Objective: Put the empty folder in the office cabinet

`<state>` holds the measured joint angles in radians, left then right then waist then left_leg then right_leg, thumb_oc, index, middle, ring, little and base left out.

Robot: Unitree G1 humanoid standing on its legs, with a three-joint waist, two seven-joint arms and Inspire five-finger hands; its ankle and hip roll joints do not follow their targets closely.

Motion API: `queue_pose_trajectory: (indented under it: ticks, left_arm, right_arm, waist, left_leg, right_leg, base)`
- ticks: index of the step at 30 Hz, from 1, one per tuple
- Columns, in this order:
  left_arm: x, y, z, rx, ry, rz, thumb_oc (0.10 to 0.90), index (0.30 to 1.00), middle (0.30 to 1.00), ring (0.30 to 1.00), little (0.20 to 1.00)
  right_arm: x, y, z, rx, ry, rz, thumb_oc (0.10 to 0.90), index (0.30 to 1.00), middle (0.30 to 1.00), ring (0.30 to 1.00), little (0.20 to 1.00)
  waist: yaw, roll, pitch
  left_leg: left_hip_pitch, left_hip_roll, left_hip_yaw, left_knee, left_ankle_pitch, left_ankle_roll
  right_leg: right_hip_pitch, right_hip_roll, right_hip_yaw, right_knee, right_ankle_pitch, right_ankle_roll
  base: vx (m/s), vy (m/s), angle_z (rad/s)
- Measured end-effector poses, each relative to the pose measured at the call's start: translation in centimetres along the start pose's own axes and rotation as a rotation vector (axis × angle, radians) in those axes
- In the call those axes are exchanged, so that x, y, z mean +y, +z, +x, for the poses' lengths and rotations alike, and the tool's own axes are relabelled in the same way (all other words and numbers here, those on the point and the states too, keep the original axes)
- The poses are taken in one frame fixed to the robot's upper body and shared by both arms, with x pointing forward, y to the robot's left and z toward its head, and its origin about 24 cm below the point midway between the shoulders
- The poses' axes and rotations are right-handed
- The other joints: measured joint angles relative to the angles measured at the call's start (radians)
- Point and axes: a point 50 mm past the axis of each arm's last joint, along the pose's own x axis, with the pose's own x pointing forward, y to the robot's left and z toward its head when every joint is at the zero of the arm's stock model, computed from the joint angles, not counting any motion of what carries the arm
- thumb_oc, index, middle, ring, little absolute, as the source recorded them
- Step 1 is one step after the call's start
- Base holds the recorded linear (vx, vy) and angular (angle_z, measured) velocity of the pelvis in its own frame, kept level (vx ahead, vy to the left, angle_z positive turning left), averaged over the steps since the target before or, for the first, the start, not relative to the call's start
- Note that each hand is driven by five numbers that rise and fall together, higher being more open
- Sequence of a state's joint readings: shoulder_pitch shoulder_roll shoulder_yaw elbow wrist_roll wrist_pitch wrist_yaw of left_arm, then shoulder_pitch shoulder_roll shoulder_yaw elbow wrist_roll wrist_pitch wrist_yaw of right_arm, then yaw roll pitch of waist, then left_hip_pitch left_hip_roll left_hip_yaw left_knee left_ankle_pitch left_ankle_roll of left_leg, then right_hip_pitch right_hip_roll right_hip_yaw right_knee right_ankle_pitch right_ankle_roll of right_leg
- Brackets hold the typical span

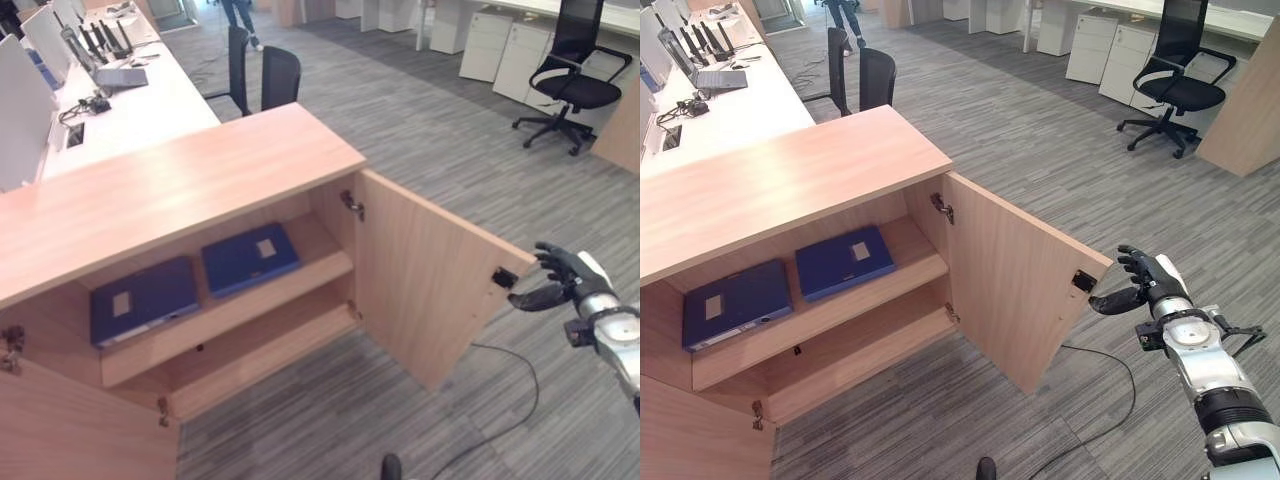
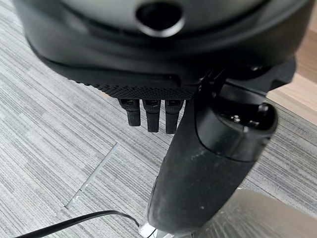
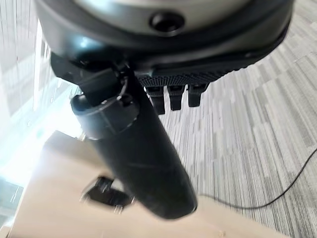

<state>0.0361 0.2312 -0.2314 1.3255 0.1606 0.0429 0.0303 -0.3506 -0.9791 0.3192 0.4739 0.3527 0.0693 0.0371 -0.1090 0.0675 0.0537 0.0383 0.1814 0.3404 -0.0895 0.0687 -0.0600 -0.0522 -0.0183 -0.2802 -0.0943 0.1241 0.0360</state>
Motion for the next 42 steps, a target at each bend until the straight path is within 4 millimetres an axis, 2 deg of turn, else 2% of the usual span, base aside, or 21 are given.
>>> queue_pose_trajectory:
  ticks: [6, 7, 10, 15, 17, 19, 20, 22, 24, 26, 28, 29, 30, 32, 34, 36, 37, 38, 40, 41, 42]
  left_arm:
    - [0.1, -0.2, 0.0, 0.005, 0.001, -0.005, 0.800, 0.900, 0.900, 0.900, 0.900]
    - [0.2, -0.4, 0.0, 0.009, 0.004, -0.011, 0.800, 0.900, 0.900, 0.900, 0.900]
    - [0.3, -0.3, 0.0, 0.008, 0.006, -0.019, 0.800, 0.900, 0.900, 0.900, 0.900]
    - [0.8, -0.4, 0.0, 0.004, 0.015, -0.030, 0.800, 0.900, 0.900, 0.900, 0.900]
    - [1.2, -0.1, 0.0, -0.005, 0.032, -0.012, 0.800, 0.900, 0.900, 0.900, 0.900]
    - [1.6, 0.3, 0.0, -0.028, 0.043, 0.015, 0.800, 0.900, 0.900, 0.900, 0.900]
    - [2.0, 1.1, 0.0, -0.052, 0.055, 0.021, 0.800, 0.900, 0.900, 0.900, 0.900]
    - [2.6, 2.2, 0.0, -0.088, 0.073, 0.012, 0.800, 0.900, 0.900, 0.900, 0.900]
    - [3.1, 2.3, -0.1, -0.111, 0.087, -0.029, 0.800, 0.900, 0.900, 0.900, 0.900]
    - [3.3, 3.2, -0.1, -0.139, 0.097, -0.060, 0.800, 0.900, 0.900, 0.900, 0.900]
    - [2.7, 1.4, -0.1, -0.103, 0.088, -0.093, 0.800, 0.900, 0.900, 0.900, 0.900]
    - [2.3, 0.8, -0.2, -0.092, 0.079, -0.095, 0.800, 0.900, 0.900, 0.900, 0.900]
    - [2.1, 0.4, -0.2, -0.082, 0.074, -0.096, 0.800, 0.900, 0.900, 0.900, 0.900]
    - [2.0, -0.6, -0.3, -0.063, 0.075, -0.115, 0.800, 0.900, 0.900, 0.900, 0.900]
    - [2.4, -0.7, -0.3, -0.071, 0.091, -0.192, 0.800, 0.900, 0.900, 0.900, 0.900]
    - [2.7, -1.5, -0.4, -0.046, 0.103, -0.209, 0.800, 0.900, 0.900, 0.900, 0.900]
    - [2.9, -1.7, -0.4, -0.041, 0.106, -0.229, 0.800, 0.900, 0.900, 0.900, 0.900]
    - [3.0, -1.8, -0.4, -0.041, 0.115, -0.245, 0.800, 0.900, 0.900, 0.900, 0.900]
    - [3.0, -1.6, -0.4, -0.043, 0.115, -0.247, 0.800, 0.900, 0.900, 0.900, 0.900]
    - [3.2, -1.4, -0.4, -0.050, 0.118, -0.259, 0.800, 0.900, 0.900, 0.900, 0.900]
    - [3.2, -0.9, -0.4, -0.063, 0.118, -0.269, 0.800, 0.900, 0.900, 0.900, 0.900]
  right_arm:
    - [3.6, 2.8, -1.2, -0.102, 0.312, -0.184, 0.800, 0.900, 0.900, 0.900, 0.900]
    - [5.7, 3.9, -1.7, -0.154, 0.441, -0.194, 0.800, 0.900, 0.900, 0.900, 0.900]
    - [9.1, 5.1, -2.1, -0.219, 0.572, -0.129, 0.800, 0.900, 0.900, 0.900, 0.900]
    - [15.5, 10.1, -3.2, -0.388, 0.848, -0.152, 0.800, 0.900, 0.900, 0.900, 0.900]
    - [19.8, 13.9, -4.8, -0.532, 1.026, -0.093, 0.800, 0.900, 0.900, 0.900, 0.900]
    - [21.8, 16.2, -6.0, -0.619, 1.100, -0.073, 0.800, 0.900, 0.900, 0.900, 0.900]
    - [23.4, 18.8, -7.5, -0.732, 1.168, -0.036, 0.800, 0.900, 0.900, 0.900, 0.900]
    - [24.1, 20.3, -8.3, -0.801, 1.190, -0.016, 0.800, 0.900, 0.900, 0.900, 0.900]
    - [24.3, 20.7, -8.5, -0.817, 1.194, -0.011, 0.800, 0.900, 0.900, 0.900, 0.900]
    - [24.2, 20.4, -8.2, -0.800, 1.186, -0.015, 0.800, 0.900, 0.900, 0.900, 0.900]
    - [25.1, 19.0, -8.5, -0.759, 1.205, 0.003, 0.800, 0.900, 0.900, 0.900, 0.900]
    - [25.1, 18.4, -8.4, -0.747, 1.200, -0.012, 0.800, 0.900, 0.900, 0.900, 0.900]
    - [25.1, 17.7, -8.2, -0.723, 1.183, -0.019, 0.800, 0.900, 0.900, 0.900, 0.900]
    - [25.1, 16.2, -7.4, -0.666, 1.149, -0.012, 0.800, 0.900, 0.900, 0.900, 0.900]
    - [24.0, 12.0, -4.9, -0.506, 0.989, 0.001, 0.800, 0.900, 0.900, 0.900, 0.900]
    - [22.5, 8.3, -4.0, -0.383, 0.875, -0.014, 0.800, 0.900, 0.900, 0.900, 0.900]
    - [21.5, 6.6, -4.0, -0.347, 0.822, -0.001, 0.800, 0.900, 0.900, 0.900, 0.900]
    - [20.5, 3.3, -4.2, -0.241, 0.748, 0.015, 0.800, 0.900, 0.900, 0.900, 0.900]
    - [19.9, 0.3, -4.2, -0.122, 0.699, -0.023, 0.800, 0.900, 0.900, 0.900, 0.900]
    - [19.7, -2.5, -4.5, -0.010, 0.674, -0.058, 0.800, 0.900, 0.900, 0.900, 0.900]
    - [19.6, -3.6, -4.7, 0.037, 0.658, -0.061, 0.800, 0.900, 0.900, 0.900, 0.900]
  waist:
    - [-0.003, -0.001, 0.001]
    - [-0.001, -0.002, 0.001]
    - [0.004, -0.010, 0.006]
    - [0.052, -0.020, 0.000]
    - [0.087, -0.043, -0.004]
    - [0.102, -0.052, -0.009]
    - [0.149, -0.055, -0.009]
    - [0.176, -0.071, -0.005]
    - [0.242, -0.086, 0.004]
    - [0.249, -0.099, 0.010]
    - [0.279, -0.103, 0.020]
    - [0.288, -0.083, 0.020]
    - [0.288, -0.073, 0.022]
    - [0.298, -0.079, 0.018]
    - [0.326, -0.075, 0.013]
    - [0.345, -0.070, 0.015]
    - [0.355, -0.067, 0.015]
    - [0.355, -0.058, 0.015]
    - [0.351, -0.050, 0.015]
    - [0.356, -0.052, 0.017]
    - [0.355, -0.054, 0.018]
  left_leg:
    - [0.011, 0.018, -0.005, 0.000, 0.007, -0.010]
    - [0.016, 0.026, -0.007, 0.001, 0.013, -0.021]
    - [0.012, 0.033, -0.018, 0.004, 0.027, -0.039]
    - [0.006, 0.043, -0.033, 0.000, 0.016, -0.046]
    - [0.004, 0.046, -0.060, 0.004, 0.021, -0.041]
    - [-0.005, 0.046, -0.085, 0.004, 0.033, -0.037]
    - [-0.029, 0.044, -0.124, 0.020, 0.053, -0.058]
    - [-0.071, 0.027, -0.153, 0.074, 0.062, -0.070]
    - [-0.114, -0.010, -0.186, 0.121, 0.086, -0.073]
    - [-0.128, -0.029, -0.176, 0.121, 0.105, -0.088]
    - [-0.100, -0.050, -0.120, 0.131, 0.028, -0.061]
    - [-0.082, -0.055, -0.142, 0.106, 0.008, -0.058]
    - [-0.071, -0.077, -0.166, 0.077, 0.007, -0.004]
    - [-0.065, -0.125, -0.195, 0.048, 0.002, 0.032]
    - [-0.045, -0.200, -0.253, 0.012, 0.008, 0.064]
    - [-0.045, -0.249, -0.273, 0.011, 0.019, 0.100]
    - [-0.045, -0.267, -0.280, 0.011, 0.016, 0.108]
    - [-0.038, -0.297, -0.315, 0.012, 0.019, 0.113]
    - [-0.032, -0.315, -0.334, 0.013, 0.020, 0.113]
    - [-0.037, -0.335, -0.353, 0.013, 0.019, 0.114]
    - [-0.037, -0.341, -0.367, 0.014, 0.019, 0.114]
  right_leg:
    - [0.007, 0.022, -0.003, 0.000, -0.002, -0.004]
    - [0.013, 0.030, -0.006, 0.000, -0.006, -0.010]
    - [0.015, 0.034, -0.026, 0.000, -0.013, -0.022]
    - [0.017, 0.043, -0.034, 0.000, -0.014, -0.024]
    - [0.026, 0.051, -0.045, 0.008, -0.016, -0.027]
    - [0.029, 0.051, -0.063, 0.007, -0.019, -0.032]
    - [0.035, 0.048, -0.084, 0.007, -0.030, -0.048]
    - [0.037, 0.032, -0.090, 0.012, -0.039, -0.055]
    - [0.068, -0.002, -0.147, 0.011, -0.052, -0.059]
    - [0.099, -0.030, -0.224, 0.000, -0.061, -0.059]
    - [0.140, -0.087, -0.308, 0.009, -0.072, -0.046]
    - [0.144, -0.097, -0.320, 0.027, -0.078, -0.025]
    - [0.149, -0.116, -0.328, 0.048, -0.087, -0.002]
    - [0.155, -0.154, -0.326, 0.071, -0.088, 0.030]
    - [0.175, -0.221, -0.362, 0.092, -0.102, 0.062]
    - [0.182, -0.260, -0.363, 0.103, -0.095, 0.069]
    - [0.185, -0.280, -0.362, 0.111, -0.089, 0.091]
    - [0.215, -0.304, -0.392, 0.119, -0.093, 0.096]
    - [0.228, -0.328, -0.417, 0.124, -0.096, 0.100]
    - [0.242, -0.331, -0.426, 0.105, -0.077, 0.124]
    - [0.255, -0.334, -0.436, 0.098, -0.078, 0.131]
  base:
    - [0.01, -0.017, -0.06]
    - [-0.06, -0.009, 0.03]
    - [-0.04, -0.007, 0.09]
    - [0.01, -0.004, 0.07]
    - [0.02, -0.004, 0.15]
    - [0.00, 0.003, 0.49]
    - [-0.01, 0.008, 0.75]
    - [-0.01, 0.025, 1.06]
    - [0.04, 0.055, 1.24]
    - [0.11, 0.120, 1.17]
    - [0.17, 0.189, 1.05]
    - [0.16, 0.231, 0.87]
    - [0.11, 0.193, 0.68]
    - [0.13, 0.267, 0.78]
    - [0.13, 0.306, 0.99]
    - [0.15, 0.362, 0.65]
    - [0.10, 0.287, 0.74]
    - [0.09, 0.294, 0.72]
    - [0.08, 0.273, 0.51]
    - [0.09, 0.247, 0.38]
    - [0.09, 0.224, 0.47]
